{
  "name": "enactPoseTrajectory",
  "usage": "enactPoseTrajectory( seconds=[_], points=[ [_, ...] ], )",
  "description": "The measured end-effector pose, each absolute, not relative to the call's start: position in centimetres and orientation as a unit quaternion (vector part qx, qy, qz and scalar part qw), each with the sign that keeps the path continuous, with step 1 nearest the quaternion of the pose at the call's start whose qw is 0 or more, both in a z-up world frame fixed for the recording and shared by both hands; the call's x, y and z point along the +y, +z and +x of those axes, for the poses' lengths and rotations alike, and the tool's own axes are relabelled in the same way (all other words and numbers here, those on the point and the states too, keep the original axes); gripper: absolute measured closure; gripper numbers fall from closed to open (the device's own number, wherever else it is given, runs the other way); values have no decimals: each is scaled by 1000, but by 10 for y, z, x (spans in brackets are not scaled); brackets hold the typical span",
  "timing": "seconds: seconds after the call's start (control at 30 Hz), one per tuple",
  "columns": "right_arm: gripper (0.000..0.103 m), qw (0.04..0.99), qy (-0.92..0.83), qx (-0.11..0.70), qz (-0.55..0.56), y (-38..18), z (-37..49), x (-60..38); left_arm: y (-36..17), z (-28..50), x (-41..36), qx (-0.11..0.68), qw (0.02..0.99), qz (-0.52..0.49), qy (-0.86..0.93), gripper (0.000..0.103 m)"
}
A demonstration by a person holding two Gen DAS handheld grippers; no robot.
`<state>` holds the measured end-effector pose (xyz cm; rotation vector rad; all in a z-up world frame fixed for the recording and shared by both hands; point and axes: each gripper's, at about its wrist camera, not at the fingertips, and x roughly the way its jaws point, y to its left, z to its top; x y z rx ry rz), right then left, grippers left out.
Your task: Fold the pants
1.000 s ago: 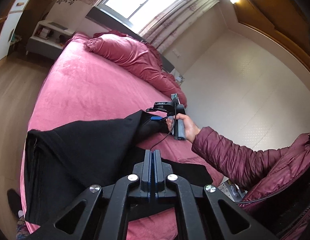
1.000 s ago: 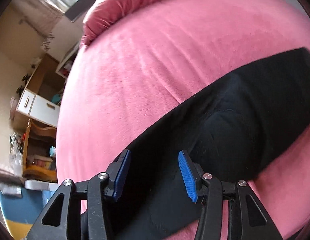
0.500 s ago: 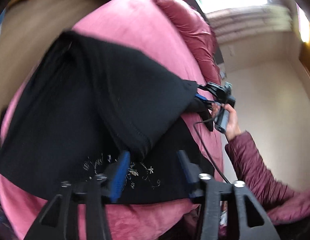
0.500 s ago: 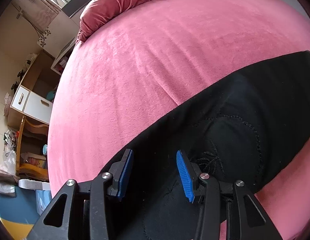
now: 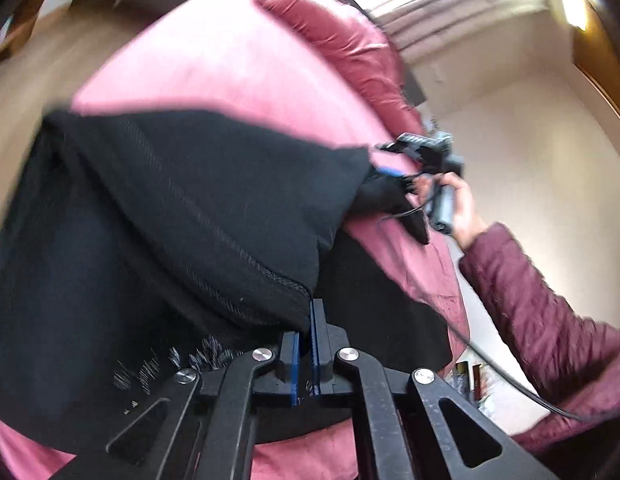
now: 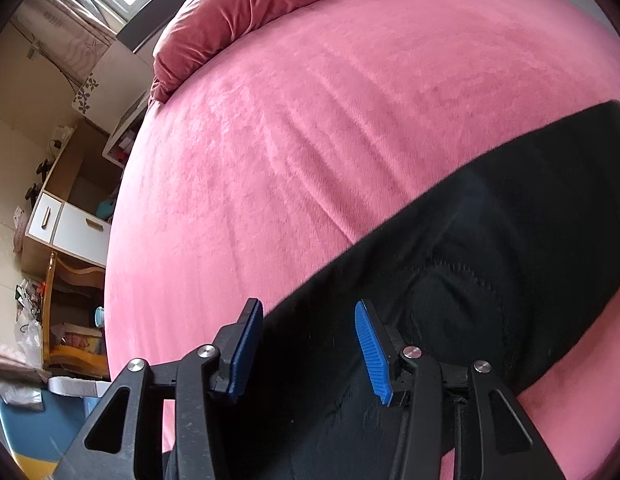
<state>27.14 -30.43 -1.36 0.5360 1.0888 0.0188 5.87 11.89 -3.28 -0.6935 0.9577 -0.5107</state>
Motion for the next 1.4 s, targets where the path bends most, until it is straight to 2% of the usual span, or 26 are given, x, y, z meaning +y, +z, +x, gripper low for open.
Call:
enactPoseTrajectory(
  seconds=[0.27, 0.37, 0.4, 0.47, 0.53, 0.77, 0.97, 1.17, 1.4],
  points=[
    [54, 802, -12, 547, 240, -23, 290, -297, 51, 45, 184, 321, 863, -290, -264, 100],
    [56, 795, -28, 560, 232, -27, 291, -297, 64, 47, 185, 311, 874, -266, -263, 100],
    [60, 795, -32, 562, 225, -27, 290, -297, 64, 49, 185, 312, 875, -262, -261, 100],
    [87, 802, -37, 558, 209, -24, 284, -298, 63, 58, 185, 323, 876, -259, -249, 100],
    [91, 810, -34, 549, 202, -18, 276, -303, 58, 74, 190, 341, 874, -269, -219, 100],
    [92, 846, 12, 474, 242, 35, 239, -327, 71, 178, 229, 361, 879, -291, -112, 100],
    [92, 873, 76, 407, 259, 73, 166, -344, 73, 251, 254, 440, 830, -335, -75, 100],
    [92, 880, 120, 378, 261, 76, 78, -358, 94, 257, 242, 445, 834, -309, -106, 100],
    [93, 871, 136, 385, 272, 49, -12, -369, 102, 187, 237, 409, 850, -279, -180, 100]
  ],
)
